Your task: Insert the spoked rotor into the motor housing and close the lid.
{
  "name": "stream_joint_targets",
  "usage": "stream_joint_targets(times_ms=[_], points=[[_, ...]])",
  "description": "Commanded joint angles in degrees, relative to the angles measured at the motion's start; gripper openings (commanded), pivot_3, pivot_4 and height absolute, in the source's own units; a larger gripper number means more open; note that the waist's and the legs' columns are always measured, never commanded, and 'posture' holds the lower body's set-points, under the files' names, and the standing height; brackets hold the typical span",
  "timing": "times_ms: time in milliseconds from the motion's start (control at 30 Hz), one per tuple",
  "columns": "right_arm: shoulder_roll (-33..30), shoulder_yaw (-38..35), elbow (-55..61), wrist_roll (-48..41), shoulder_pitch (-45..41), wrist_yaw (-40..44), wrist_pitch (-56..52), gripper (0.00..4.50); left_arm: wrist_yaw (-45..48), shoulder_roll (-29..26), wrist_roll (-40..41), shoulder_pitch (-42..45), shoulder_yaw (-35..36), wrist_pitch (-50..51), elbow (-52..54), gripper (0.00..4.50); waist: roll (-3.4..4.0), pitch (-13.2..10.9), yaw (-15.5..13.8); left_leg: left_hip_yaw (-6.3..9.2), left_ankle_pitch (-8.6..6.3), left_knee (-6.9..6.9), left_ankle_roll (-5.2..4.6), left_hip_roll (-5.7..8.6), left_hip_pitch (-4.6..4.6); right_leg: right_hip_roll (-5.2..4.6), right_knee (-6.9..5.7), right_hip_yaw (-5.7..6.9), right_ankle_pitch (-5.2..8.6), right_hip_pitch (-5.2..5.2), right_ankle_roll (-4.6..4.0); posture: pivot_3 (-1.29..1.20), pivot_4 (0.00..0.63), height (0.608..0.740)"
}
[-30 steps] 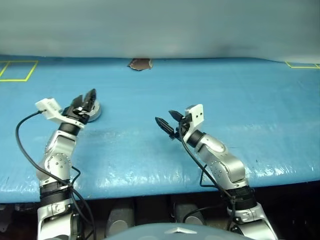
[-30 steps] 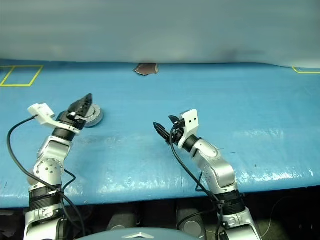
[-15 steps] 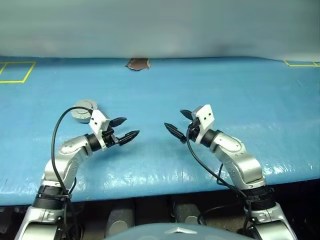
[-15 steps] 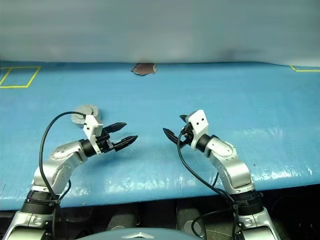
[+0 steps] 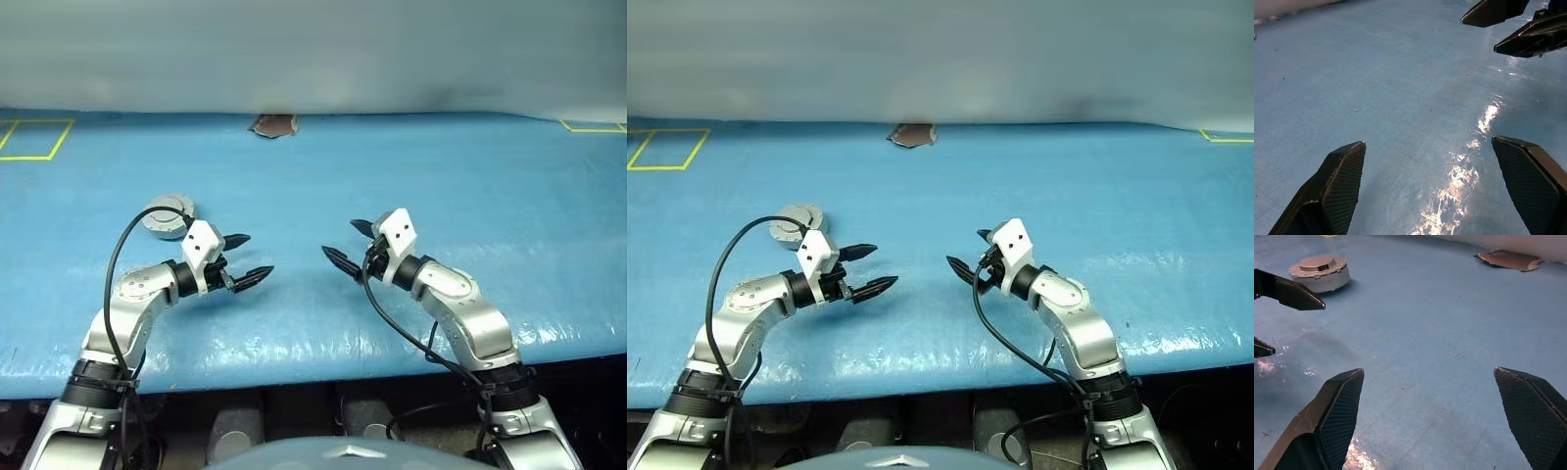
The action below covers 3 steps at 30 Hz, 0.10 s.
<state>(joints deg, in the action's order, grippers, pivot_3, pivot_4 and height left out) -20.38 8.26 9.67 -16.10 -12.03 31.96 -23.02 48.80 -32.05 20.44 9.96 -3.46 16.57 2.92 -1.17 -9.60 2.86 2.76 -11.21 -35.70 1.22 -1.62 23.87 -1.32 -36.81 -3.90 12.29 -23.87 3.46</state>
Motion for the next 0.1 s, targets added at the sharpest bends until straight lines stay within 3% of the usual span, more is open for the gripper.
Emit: stream_joint_targets(times_ms=[33,100], points=[[0.61,-1.20,1.20,0.27,-0.29,-1.15,-0.12,4.49,-0.16,0.40,-0.30,0.90,1.18,-1.81,1.71,4.50,0.00,0.00,-0.01,0.00,0.00,0.00,0.00,0.00,0.00,0.01,0.00,0.00,0.00,0.00,0.00,0.00,0.150,0.740],[0.78,-1.18,1.15,0.35,-0.23,-1.47,-0.46,4.49,-0.32,0.59,-0.62,1.11,1.19,-2.07,1.55,4.50,0.00,0.00,-0.01,0.00,0.00,-0.01,0.00,0.00,0.00,0.00,-0.01,0.00,0.00,0.01,0.00,0.00,0.150,0.740]])
